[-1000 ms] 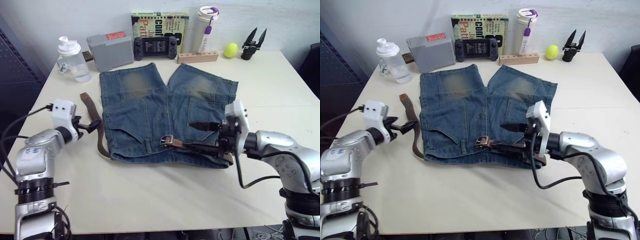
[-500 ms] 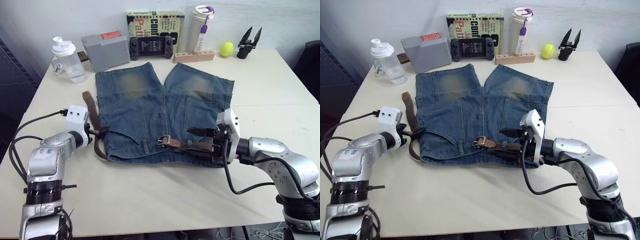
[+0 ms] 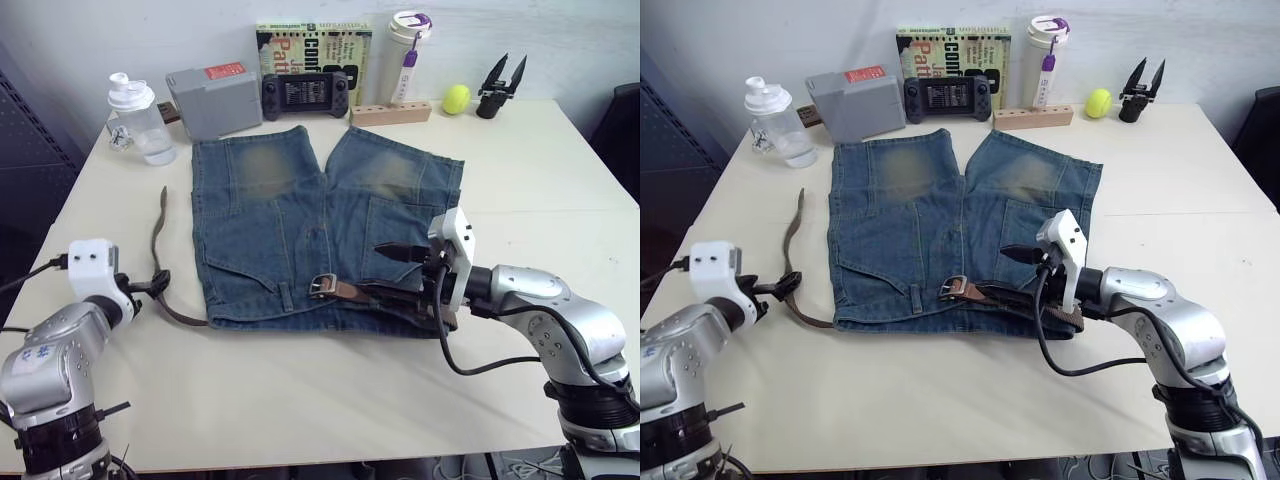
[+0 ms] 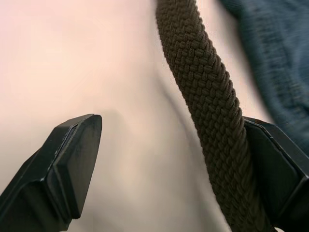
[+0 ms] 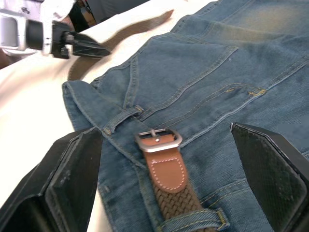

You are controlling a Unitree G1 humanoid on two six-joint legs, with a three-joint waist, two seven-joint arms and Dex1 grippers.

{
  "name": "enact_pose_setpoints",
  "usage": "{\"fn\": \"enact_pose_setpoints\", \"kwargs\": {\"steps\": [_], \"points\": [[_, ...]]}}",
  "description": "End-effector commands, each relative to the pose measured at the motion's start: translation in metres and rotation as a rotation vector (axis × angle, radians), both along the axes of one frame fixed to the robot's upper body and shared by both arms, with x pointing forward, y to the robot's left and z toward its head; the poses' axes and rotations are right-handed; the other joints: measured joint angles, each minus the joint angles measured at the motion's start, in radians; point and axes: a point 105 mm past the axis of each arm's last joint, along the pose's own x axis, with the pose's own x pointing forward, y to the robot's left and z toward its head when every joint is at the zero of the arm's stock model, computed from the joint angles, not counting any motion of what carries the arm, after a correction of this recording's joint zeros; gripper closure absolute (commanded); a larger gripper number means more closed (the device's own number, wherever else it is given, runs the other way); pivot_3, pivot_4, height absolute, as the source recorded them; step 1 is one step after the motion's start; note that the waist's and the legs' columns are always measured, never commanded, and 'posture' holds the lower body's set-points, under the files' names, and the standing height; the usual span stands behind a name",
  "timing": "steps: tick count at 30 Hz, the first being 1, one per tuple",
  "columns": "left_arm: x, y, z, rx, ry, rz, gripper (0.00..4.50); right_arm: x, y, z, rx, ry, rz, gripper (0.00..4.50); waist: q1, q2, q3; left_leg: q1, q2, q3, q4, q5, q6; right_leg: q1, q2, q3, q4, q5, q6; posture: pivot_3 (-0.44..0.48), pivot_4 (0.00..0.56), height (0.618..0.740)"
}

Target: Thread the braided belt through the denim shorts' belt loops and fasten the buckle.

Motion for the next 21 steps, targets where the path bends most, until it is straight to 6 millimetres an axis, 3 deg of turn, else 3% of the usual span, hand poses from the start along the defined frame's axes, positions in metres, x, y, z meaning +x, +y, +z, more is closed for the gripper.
{"fn": "enact_pose_setpoints", "kwargs": {"steps": [1, 6, 10, 17, 21], "points": [[-0.003, 0.002, 0.01, 0.017, -0.039, 0.009, 0.0, 0.001, 0.001, 0.01, 0.017, -0.047, 0.009, 0.01, 0.004, 0.0, 0.0, 0.0, 0.0, 0.0, 0.0, 0.0, 0.0, 0.0, 0.0, 0.0, 0.0, 0.0, 0.0, 0.0, 0.15, 0.726], [0.012, -0.005, 0.021, 0.015, -0.08, -0.055, 0.0, 0.003, 0.003, 0.011, 0.02, -0.05, 0.008, 0.01, 0.005, 0.0, 0.0, 0.0, 0.0, 0.0, 0.0, 0.0, 0.0, 0.0, 0.0, -0.001, 0.0, 0.0, 0.0, 0.0, 0.15, 0.726], [0.028, 0.004, 0.017, -0.03, -0.069, -0.054, 0.0, 0.005, 0.004, 0.011, 0.027, -0.054, -0.004, 0.01, 0.003, 0.0, 0.0, 0.0, -0.001, 0.001, 0.0, 0.0, 0.0, 0.0, 0.0, 0.0, 0.0, 0.0, 0.0, 0.0, 0.15, 0.726], [0.033, 0.023, 0.013, -0.015, -0.046, -0.015, 0.0, 0.005, 0.006, 0.012, 0.032, -0.058, -0.016, 0.01, -0.001, 0.0, 0.0, 0.0, -0.002, 0.003, 0.0, 0.0, -0.001, 0.0, 0.002, -0.001, 0.0, 0.0, -0.001, 0.0, 0.15, 0.726], [0.036, 0.017, 0.016, 0.06, -0.071, -0.07, 1.23, 0.005, 0.006, 0.012, 0.042, -0.055, -0.028, 0.0, -0.001, 0.0, 0.0, 0.0, -0.002, 0.003, 0.0, 0.0, -0.001, 0.0, 0.002, -0.001, 0.0, 0.0, -0.001, 0.0, 0.15, 0.726]]}}
